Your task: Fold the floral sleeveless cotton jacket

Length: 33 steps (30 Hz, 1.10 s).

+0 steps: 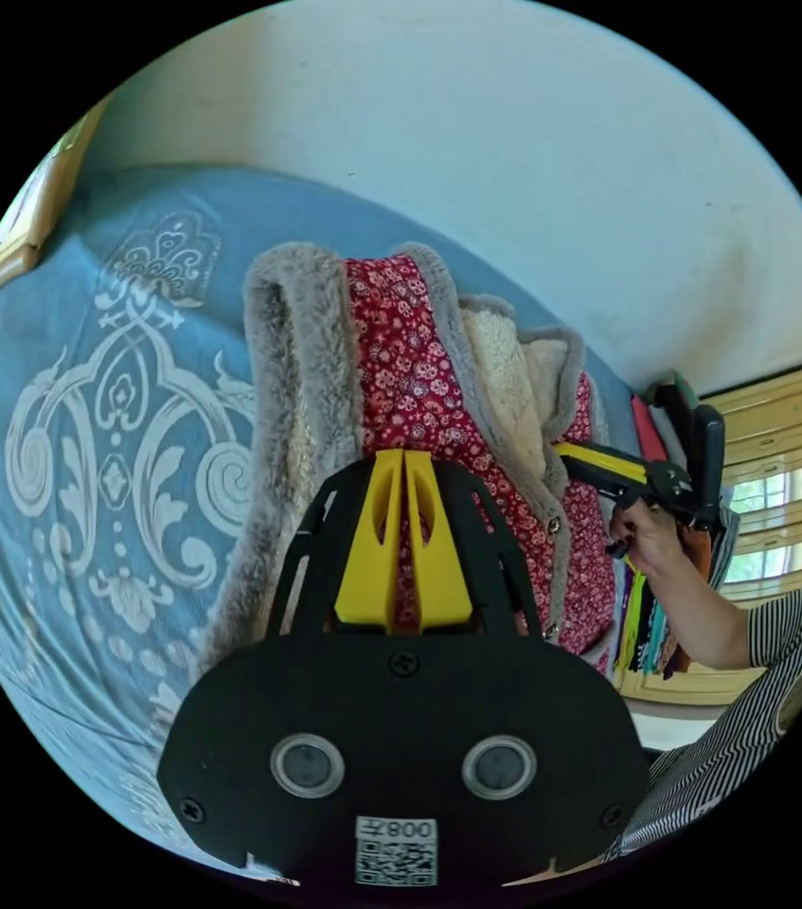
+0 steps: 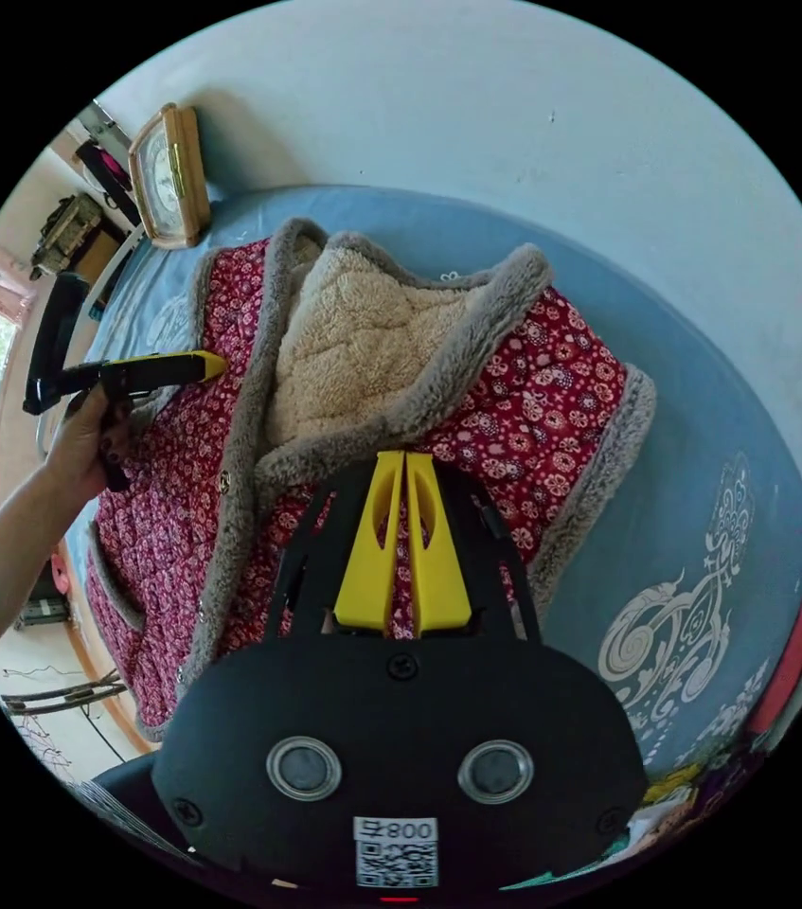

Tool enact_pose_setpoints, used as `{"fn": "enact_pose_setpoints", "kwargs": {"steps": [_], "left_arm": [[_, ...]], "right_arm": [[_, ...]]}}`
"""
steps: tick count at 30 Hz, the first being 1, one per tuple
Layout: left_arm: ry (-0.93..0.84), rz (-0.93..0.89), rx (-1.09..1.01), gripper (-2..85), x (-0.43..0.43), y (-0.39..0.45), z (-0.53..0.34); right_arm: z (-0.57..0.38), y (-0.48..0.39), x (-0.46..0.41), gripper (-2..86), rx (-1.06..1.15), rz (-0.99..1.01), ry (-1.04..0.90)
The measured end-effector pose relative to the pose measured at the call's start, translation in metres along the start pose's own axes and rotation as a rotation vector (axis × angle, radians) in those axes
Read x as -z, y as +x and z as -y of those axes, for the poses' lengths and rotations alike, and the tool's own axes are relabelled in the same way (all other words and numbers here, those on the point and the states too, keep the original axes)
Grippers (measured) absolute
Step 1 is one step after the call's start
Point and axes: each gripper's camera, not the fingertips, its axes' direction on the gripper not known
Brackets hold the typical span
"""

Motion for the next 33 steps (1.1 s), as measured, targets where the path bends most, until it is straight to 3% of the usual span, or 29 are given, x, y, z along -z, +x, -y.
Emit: {"fn": "enact_pose_setpoints", "kwargs": {"steps": [3, 6, 10, 11, 13, 16, 21, 24, 28, 33], "left_arm": [[0.097, -0.013, -0.086, 0.2, 0.031, 0.013, 0.010], [0.169, 0.071, -0.124, 0.3, 0.045, 0.013, 0.040], [0.018, 0.219, -0.032, 0.4, 0.020, -0.014, 0.082], [0.024, 0.181, -0.036, 0.6, 0.016, -0.024, 0.087], [0.047, 0.108, 0.032, 0.9, 0.024, -0.034, 0.090], [0.112, 0.081, -0.026, 2.5, 0.045, -0.032, 0.084], [0.305, 0.024, -0.007, 11.4, 0.094, -0.057, 0.078], [0.191, -0.066, 0.119, 13.5, 0.074, -0.094, 0.091], [0.181, -0.114, 0.208, 10.4, 0.063, -0.111, 0.094], [0.225, -0.212, 0.122, 6.3, 0.086, -0.101, 0.095]], "right_arm": [[-0.002, 0.024, 0.026, 0.0, -0.028, 0.143, 0.022], [-0.004, 0.052, 0.061, 0.1, -0.097, 0.121, 0.169], [0.022, 0.086, 0.038, 0.1, -0.120, -0.030, 0.101], [0.028, 0.093, 0.020, 0.2, -0.121, -0.028, 0.021], [0.026, 0.102, 0.029, 0.3, -0.132, 0.011, 0.061], [0.006, 0.114, 0.052, 0.7, -0.116, 0.061, 0.131], [-0.036, 0.170, 0.089, 5.6, -0.257, 0.082, 0.259], [-0.052, 0.216, 0.079, 10.0, -0.384, 0.272, 0.249], [-0.057, 0.240, 0.051, 10.2, -0.450, 0.465, 0.208], [-0.064, 0.242, 0.072, 3.6, -0.402, 0.567, 0.251]]}}
